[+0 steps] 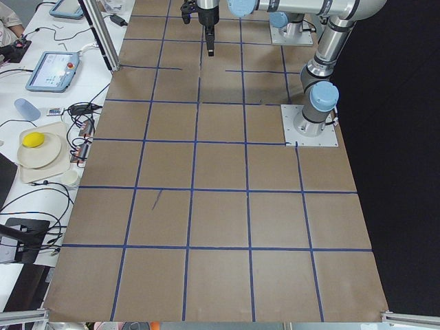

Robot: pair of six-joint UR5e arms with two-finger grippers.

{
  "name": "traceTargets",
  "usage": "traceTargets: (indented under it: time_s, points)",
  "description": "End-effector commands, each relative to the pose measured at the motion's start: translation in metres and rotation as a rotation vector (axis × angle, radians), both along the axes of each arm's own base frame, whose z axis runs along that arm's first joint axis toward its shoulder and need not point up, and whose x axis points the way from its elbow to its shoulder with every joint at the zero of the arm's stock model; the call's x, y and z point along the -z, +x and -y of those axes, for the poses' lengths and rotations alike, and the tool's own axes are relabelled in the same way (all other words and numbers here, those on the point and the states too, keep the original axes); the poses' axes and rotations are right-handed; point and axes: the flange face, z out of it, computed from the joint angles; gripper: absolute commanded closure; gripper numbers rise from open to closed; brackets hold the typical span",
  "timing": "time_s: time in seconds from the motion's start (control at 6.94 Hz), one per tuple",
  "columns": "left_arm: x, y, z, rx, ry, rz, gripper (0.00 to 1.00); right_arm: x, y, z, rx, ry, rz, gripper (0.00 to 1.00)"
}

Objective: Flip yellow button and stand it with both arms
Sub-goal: 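Lower the yellow button upright onto the table with the right gripper and release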

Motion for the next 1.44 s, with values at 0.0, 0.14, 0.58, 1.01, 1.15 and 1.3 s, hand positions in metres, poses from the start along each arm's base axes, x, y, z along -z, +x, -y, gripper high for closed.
traceTargets:
  time_s: [0.0,0.14,0.58,1.01,1.15,1.3]
  points:
    - [-0.007,0.002,-0.003,0.000,-0.015,-0.001,0.00,0.021,-0.030,-0.010,0.015,-0.017,0.039,0.85]
    - [-0.008,0.003,-0.004,-0.002,-0.017,-0.001,0.00,0.027,-0.033,-0.010,0.023,-0.031,0.071,0.82]
    - [-0.009,0.003,-0.005,-0.003,-0.018,-0.001,0.00,0.040,-0.037,-0.013,0.034,-0.005,0.099,0.75]
    - [-0.009,0.006,-0.004,-0.014,-0.018,-0.002,0.00,0.041,-0.037,-0.017,0.056,0.025,0.096,0.00]
    - [-0.009,0.006,-0.004,-0.014,-0.018,-0.001,0.00,0.030,-0.041,-0.020,0.082,0.070,0.047,0.00]
    - [-0.009,0.008,-0.004,-0.014,-0.018,-0.002,0.00,0.000,-0.032,-0.021,0.178,0.100,0.056,0.00]
